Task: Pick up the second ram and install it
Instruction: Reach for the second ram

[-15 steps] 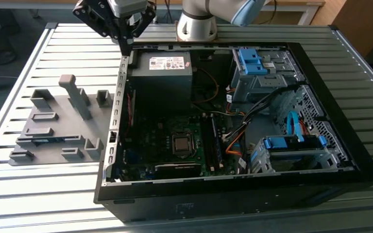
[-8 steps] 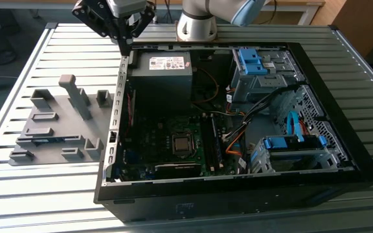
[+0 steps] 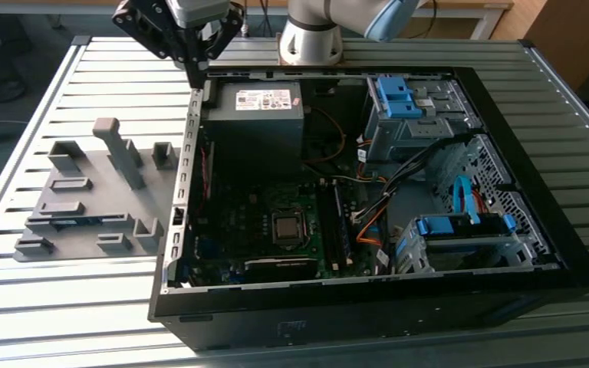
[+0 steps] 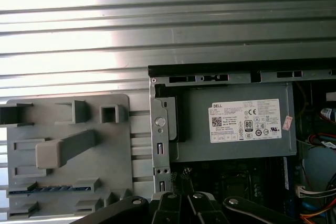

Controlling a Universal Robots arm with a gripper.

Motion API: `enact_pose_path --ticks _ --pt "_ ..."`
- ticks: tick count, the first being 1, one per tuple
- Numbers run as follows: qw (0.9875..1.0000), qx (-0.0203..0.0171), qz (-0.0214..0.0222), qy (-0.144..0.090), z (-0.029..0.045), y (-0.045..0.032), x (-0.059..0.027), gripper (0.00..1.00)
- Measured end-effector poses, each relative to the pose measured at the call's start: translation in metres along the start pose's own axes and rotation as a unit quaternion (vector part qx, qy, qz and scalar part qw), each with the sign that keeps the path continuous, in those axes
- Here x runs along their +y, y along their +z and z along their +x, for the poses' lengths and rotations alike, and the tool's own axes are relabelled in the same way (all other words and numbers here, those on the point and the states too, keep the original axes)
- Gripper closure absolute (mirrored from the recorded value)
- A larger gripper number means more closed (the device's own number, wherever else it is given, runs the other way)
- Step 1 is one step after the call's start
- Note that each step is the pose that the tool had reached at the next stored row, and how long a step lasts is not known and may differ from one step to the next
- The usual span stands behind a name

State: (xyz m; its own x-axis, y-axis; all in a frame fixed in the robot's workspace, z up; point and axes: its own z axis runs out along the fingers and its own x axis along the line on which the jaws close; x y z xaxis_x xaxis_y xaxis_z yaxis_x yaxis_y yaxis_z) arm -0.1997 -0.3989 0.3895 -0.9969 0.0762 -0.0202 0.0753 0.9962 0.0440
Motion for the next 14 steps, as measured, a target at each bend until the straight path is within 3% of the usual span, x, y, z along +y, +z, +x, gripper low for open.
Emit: enact_pose_path --ticks 14 --pt "1.0 0.0 0.0 0.0 0.0038 0.0003 -0.0003 0.89"
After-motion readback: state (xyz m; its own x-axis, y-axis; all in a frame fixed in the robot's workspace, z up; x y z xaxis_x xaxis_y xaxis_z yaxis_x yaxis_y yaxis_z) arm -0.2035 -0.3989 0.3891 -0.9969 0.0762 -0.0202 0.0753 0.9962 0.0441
